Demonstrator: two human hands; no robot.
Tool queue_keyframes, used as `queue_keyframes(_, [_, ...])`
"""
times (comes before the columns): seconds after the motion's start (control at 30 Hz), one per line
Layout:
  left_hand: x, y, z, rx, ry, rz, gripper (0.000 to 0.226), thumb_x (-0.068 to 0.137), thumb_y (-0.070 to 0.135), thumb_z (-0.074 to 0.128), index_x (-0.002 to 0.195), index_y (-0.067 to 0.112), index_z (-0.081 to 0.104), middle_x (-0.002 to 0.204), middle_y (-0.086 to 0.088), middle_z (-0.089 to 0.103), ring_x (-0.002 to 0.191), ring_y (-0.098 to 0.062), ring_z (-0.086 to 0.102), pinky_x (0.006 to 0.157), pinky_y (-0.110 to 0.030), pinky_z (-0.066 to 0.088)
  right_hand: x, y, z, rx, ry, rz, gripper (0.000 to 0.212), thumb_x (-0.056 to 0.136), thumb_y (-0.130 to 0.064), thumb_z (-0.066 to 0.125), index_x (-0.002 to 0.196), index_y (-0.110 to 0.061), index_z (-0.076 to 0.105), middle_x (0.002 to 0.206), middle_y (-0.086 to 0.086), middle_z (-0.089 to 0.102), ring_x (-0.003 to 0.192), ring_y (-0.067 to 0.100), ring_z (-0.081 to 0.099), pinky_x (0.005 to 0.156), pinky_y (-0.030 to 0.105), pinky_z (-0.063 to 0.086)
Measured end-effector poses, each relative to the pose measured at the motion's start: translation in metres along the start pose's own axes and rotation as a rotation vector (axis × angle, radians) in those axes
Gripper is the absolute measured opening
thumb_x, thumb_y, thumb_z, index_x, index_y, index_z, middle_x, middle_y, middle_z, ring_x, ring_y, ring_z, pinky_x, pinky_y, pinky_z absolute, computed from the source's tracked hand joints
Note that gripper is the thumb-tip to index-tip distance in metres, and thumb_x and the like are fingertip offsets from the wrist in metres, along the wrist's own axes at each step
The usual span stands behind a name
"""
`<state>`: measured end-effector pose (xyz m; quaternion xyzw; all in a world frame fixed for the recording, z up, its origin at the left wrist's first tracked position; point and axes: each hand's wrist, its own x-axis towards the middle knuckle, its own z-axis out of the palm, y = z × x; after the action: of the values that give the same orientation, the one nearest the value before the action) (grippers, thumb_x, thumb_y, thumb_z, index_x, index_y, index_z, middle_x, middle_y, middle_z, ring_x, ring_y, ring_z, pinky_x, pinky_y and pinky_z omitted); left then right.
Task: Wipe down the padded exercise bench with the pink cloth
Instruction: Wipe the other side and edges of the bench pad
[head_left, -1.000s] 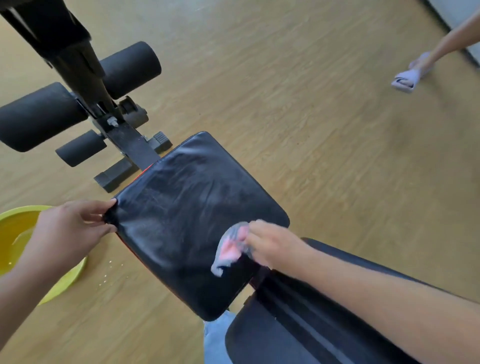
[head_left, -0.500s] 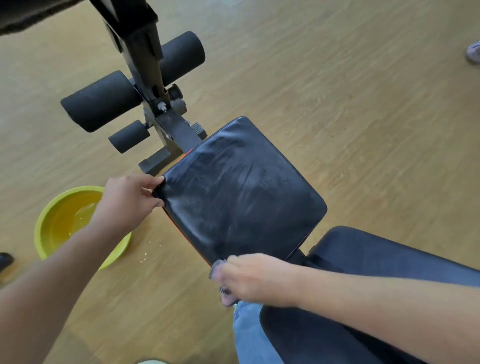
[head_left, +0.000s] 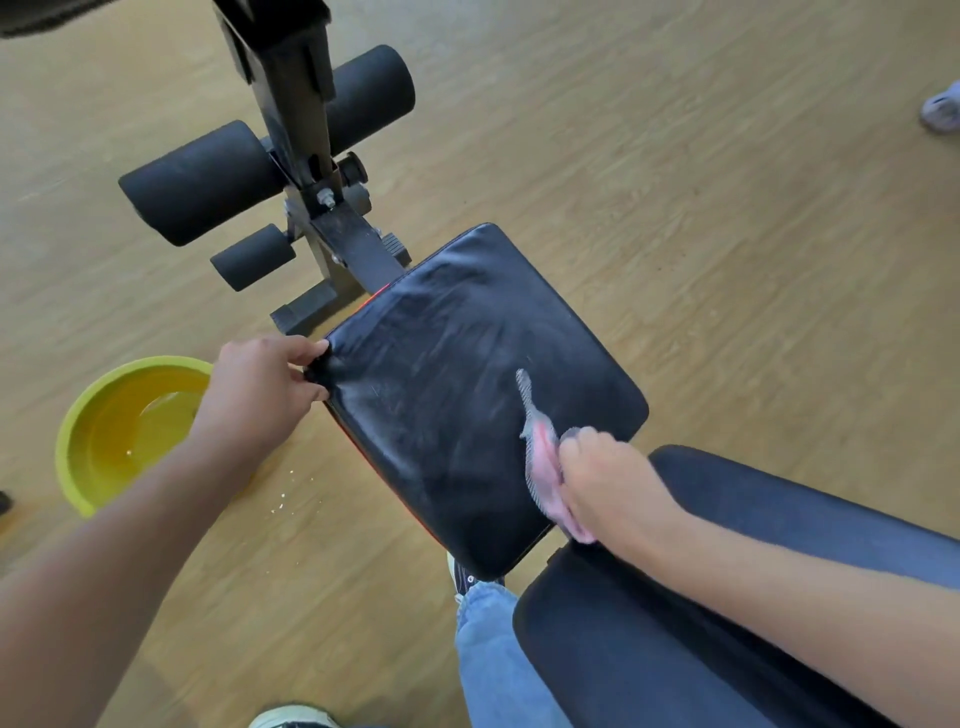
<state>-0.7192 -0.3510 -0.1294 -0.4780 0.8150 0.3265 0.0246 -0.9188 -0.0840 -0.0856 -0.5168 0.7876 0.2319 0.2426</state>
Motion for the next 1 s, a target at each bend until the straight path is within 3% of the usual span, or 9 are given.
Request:
queue_keyframes(0.1, [0.001,0.0,-0.001,0.013,-0.001,0.016,0.047,0.073,0.009,0.082,0.117,0.022,0.073,0.096,0.0,0.077,0.075,-0.012,0.069,0.071,-0.03,0.056,-0.013,-0.043,0.013,0.004,-0.138,-0.401,0.074,0.034,-0.01,0.089,0.103,-0.01,0.062,0.057,0.003,0.05,0.048,0.019,0.054,0.038,0.019,0.039])
queue_keyframes(0.2, [0.001,0.001,-0.001,0.022,0.008,0.028,0.047,0.073,0.008,0.082,0.117,0.022,0.073,0.097,0.001,0.077,0.079,-0.014,0.071,0.078,-0.033,0.057,-0.001,-0.075,0.025,-0.054,0.263,-0.835,0.011,0.087,-0.005,0.046,0.094,-0.013,0.048,0.058,0.003,0.05,0.049,0.019,0.043,0.041,0.028,0.041])
queue_keyframes(0.23, [0.001,0.0,0.0,0.02,0.014,0.025,0.046,0.073,0.008,0.082,0.116,0.022,0.073,0.096,0.001,0.077,0.078,-0.014,0.072,0.078,-0.032,0.057,0.015,-0.083,0.021,-0.04,0.397,-0.874,0.018,0.095,-0.007,0.038,0.085,-0.013,0.052,0.062,0.003,0.052,0.052,0.019,0.044,0.044,0.03,0.04])
queue_keyframes(0.37, [0.0,-0.003,0.004,0.014,0.025,0.02,0.045,0.073,0.009,0.082,0.114,0.024,0.074,0.093,0.002,0.076,0.079,-0.015,0.071,0.079,-0.035,0.058,0.111,-0.063,-0.034,-0.114,0.738,-0.388,0.003,0.075,-0.012,0.068,0.077,-0.013,0.068,0.068,0.002,0.062,0.056,0.02,0.059,0.048,0.032,0.045])
queue_keyframes(0.47, [0.0,-0.003,0.005,0.02,0.03,0.03,0.045,0.072,0.01,0.082,0.114,0.024,0.074,0.095,0.002,0.076,0.08,-0.016,0.071,0.078,-0.033,0.057,0.137,-0.013,-0.052,-0.068,0.642,0.084,0.015,0.072,-0.012,0.08,0.076,-0.015,0.066,0.069,0.002,0.064,0.052,0.017,0.064,0.041,0.028,0.051])
queue_keyframes(0.57, [0.001,-0.004,0.004,0.04,0.033,0.041,0.045,0.071,0.01,0.082,0.114,0.023,0.075,0.096,0.0,0.076,0.082,-0.019,0.071,0.077,-0.034,0.054,0.113,0.026,-0.035,0.036,0.505,0.39,0.014,0.086,-0.006,0.072,0.081,-0.013,0.061,0.071,0.005,0.064,0.049,0.02,0.069,0.035,0.025,0.043])
queue_keyframes(0.7, [0.0,-0.003,0.003,0.023,0.029,0.029,0.043,0.072,0.01,0.081,0.113,0.022,0.075,0.095,-0.002,0.076,0.083,-0.021,0.071,0.078,-0.038,0.057,0.066,0.032,-0.002,0.176,0.359,0.474,0.014,0.089,0.006,0.068,0.098,-0.001,0.06,0.08,0.018,0.066,0.055,0.03,0.073,0.042,0.03,0.048])
queue_keyframes(0.87, [-0.001,-0.002,0.001,0.018,0.032,0.038,0.044,0.074,0.01,0.08,0.115,0.022,0.074,0.097,-0.003,0.077,0.085,-0.024,0.072,0.081,-0.042,0.058,0.013,-0.019,0.025,0.317,0.339,0.126,0.038,0.073,0.003,0.077,0.107,-0.008,0.066,0.093,0.009,0.064,0.076,0.024,0.067,0.062,0.035,0.058])
queue_keyframes(1.0, [-0.002,-0.002,0.003,0.031,0.046,0.054,0.044,0.074,0.012,0.08,0.117,0.021,0.074,0.098,-0.004,0.077,0.087,-0.025,0.072,0.082,-0.042,0.058,-0.008,-0.065,0.025,0.259,0.301,-0.592,0.019,0.068,0.0,0.063,0.08,-0.013,0.057,0.075,0.006,0.06,0.063,0.023,0.056,0.055,0.031,0.047])
